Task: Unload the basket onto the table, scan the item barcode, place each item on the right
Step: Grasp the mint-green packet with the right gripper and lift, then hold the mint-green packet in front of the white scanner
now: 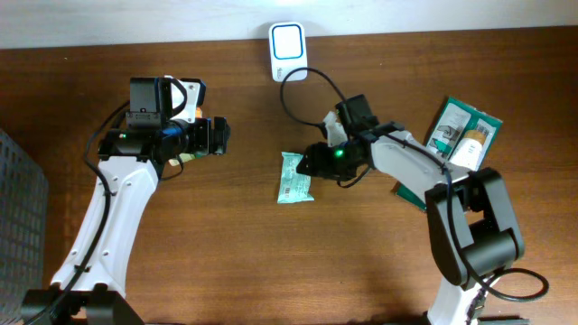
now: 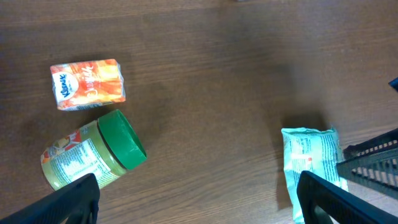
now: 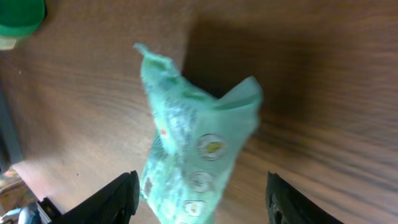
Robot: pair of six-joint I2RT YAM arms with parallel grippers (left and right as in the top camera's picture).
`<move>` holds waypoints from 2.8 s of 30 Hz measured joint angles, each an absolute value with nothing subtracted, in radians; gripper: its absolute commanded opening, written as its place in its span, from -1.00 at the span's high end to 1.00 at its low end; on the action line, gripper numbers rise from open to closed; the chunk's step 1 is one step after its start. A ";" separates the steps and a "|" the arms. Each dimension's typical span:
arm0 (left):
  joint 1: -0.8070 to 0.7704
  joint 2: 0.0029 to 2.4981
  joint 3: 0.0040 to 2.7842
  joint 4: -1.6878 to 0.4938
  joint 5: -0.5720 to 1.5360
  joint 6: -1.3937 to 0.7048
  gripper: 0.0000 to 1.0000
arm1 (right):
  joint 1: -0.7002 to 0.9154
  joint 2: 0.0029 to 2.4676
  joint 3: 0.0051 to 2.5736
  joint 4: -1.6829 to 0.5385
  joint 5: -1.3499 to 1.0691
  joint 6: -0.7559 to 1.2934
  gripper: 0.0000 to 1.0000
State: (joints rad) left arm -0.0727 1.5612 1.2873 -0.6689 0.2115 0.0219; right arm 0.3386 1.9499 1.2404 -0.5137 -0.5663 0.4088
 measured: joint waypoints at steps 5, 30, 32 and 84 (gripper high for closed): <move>-0.073 1.561 1.287 -0.669 0.212 0.022 -0.98 | 0.371 1.957 1.211 -0.448 -0.553 0.489 0.04; -0.073 1.561 1.287 -0.669 0.212 0.022 -0.98 | 0.108 1.603 1.208 -0.617 -0.559 0.279 0.92; -0.073 1.561 1.287 -0.669 0.211 0.022 -0.98 | 0.108 1.603 1.208 -0.622 -0.559 0.265 0.92; -0.073 1.562 1.287 -0.668 0.212 0.022 -0.98 | 0.377 1.970 1.908 -0.338 -0.051 0.252 0.92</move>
State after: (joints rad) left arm -0.0727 1.5616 1.2873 -0.6678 0.2115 0.0223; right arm 0.3767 1.9697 1.9079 -0.3378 -0.0509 0.2523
